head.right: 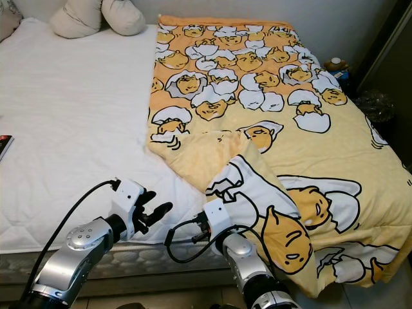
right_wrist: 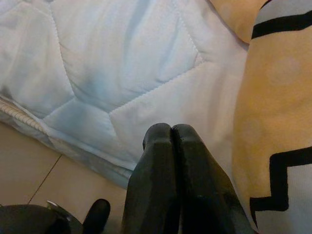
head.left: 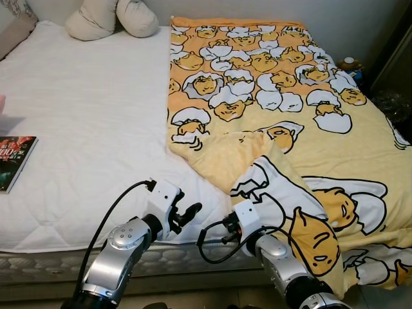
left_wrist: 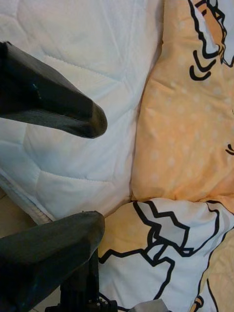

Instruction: Clean up the room

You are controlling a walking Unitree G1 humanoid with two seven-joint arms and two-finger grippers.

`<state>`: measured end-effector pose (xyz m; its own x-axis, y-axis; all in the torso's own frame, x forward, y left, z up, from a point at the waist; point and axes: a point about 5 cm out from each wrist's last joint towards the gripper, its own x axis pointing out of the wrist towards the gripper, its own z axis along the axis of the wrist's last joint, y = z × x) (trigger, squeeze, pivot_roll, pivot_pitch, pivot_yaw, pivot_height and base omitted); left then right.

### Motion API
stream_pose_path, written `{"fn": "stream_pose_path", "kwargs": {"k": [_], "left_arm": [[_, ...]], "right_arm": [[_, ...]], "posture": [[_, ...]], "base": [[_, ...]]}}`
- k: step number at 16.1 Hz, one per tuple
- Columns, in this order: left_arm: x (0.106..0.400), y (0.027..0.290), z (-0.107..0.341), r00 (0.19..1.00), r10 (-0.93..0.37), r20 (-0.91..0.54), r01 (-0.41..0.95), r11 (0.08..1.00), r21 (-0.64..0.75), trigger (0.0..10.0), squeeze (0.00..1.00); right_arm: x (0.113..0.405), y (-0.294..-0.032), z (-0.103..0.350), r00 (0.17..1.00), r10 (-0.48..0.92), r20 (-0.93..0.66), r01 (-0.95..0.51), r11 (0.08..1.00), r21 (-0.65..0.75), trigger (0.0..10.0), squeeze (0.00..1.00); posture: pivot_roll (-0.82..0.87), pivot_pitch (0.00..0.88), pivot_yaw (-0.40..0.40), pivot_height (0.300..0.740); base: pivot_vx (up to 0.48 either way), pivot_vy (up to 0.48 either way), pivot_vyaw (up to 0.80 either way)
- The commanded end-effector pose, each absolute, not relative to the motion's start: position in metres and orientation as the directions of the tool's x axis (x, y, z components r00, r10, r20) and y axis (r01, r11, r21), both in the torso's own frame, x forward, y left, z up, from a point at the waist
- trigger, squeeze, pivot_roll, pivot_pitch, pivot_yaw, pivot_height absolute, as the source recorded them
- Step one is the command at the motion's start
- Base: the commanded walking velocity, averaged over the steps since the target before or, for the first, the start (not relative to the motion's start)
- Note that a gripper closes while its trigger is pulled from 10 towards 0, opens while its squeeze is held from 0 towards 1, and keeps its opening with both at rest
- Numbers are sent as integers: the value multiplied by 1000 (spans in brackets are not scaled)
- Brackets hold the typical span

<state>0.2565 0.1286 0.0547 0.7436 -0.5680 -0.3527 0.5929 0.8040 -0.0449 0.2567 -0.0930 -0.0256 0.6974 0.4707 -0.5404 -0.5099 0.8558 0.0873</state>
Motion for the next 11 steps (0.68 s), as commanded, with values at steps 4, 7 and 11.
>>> {"fn": "stream_pose_path", "kwargs": {"k": [4,7,11], "left_arm": [[258,130,54,752,-561,-346,585,810,-42,10000,0],[258,130,53,748,-565,-349,589,807,-44,10000,0],[257,130,52,741,-570,-354,592,804,-53,10000,0]], "right_arm": [[262,-104,-23,748,386,-540,-471,882,-22,10000,0],[268,-116,-19,800,289,-527,-484,829,-280,10000,1000],[269,-124,-20,826,229,-515,-429,848,-311,10000,1000]], "posture": [[56,19,-22,740],[55,21,-20,740],[62,22,-20,740]], "base": [[0,238,0],[0,0,0],[0,0,0]]}}
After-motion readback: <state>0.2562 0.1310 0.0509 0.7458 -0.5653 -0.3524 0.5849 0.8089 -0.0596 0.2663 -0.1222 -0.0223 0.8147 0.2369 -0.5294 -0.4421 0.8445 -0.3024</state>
